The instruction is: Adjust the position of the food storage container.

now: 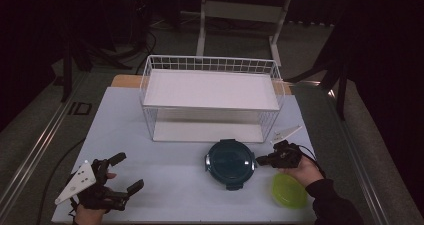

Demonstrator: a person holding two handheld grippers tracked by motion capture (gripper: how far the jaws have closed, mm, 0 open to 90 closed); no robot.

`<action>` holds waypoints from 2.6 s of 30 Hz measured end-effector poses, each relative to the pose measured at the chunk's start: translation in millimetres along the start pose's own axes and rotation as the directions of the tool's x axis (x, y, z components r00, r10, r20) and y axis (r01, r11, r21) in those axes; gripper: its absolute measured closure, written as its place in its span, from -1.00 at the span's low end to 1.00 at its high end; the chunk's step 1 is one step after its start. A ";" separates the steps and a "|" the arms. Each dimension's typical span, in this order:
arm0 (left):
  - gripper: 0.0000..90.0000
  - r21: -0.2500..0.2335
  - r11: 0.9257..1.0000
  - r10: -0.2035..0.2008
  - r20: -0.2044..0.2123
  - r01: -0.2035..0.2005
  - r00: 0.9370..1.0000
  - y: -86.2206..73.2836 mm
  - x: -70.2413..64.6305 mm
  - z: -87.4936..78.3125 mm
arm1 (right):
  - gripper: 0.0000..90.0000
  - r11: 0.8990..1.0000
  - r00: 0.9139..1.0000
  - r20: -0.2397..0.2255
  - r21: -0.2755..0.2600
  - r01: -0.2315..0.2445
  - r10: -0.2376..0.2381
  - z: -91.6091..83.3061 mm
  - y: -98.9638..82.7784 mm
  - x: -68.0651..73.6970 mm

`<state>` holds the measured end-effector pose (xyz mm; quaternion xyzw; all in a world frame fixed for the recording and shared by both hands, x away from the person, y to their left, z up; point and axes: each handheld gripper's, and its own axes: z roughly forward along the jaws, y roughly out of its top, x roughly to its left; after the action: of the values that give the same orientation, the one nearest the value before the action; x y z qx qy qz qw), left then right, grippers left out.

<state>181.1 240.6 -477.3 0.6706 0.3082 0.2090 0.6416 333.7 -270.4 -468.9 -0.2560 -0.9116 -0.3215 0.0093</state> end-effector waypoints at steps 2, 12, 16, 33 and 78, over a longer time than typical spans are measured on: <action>-1.00 0.003 1.000 0.003 0.001 -0.003 1.000 -0.1 -0.2 0.5 | 1.00 1.000 1.000 0.005 0.022 0.011 -0.012 2.0 0.8 0.3; -1.00 0.006 1.000 0.002 0.004 -0.002 1.000 -0.8 -0.5 2.5 | 1.00 0.999 1.000 -0.015 0.022 0.028 -0.028 8.3 7.8 5.2; -1.00 0.004 1.000 0.002 0.002 -0.002 1.000 -0.6 -0.6 2.2 | 1.00 0.999 0.999 -0.027 0.028 0.041 -0.041 14.1 15.1 9.1; -1.00 0.010 1.000 0.004 0.006 -0.004 1.000 -0.8 -0.4 2.1 | 1.00 0.992 0.992 -0.071 0.059 0.108 -0.103 39.9 47.4 28.9; -1.00 0.011 1.000 0.008 0.009 -0.008 1.000 -0.3 -0.9 0.1 | 1.00 0.981 0.976 -0.125 0.041 0.188 -0.181 83.2 93.7 67.2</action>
<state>180.5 239.9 -477.5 0.6762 0.3037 0.2068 0.6385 331.9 -128.2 -468.2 -0.1501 -0.9373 -0.3119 0.0410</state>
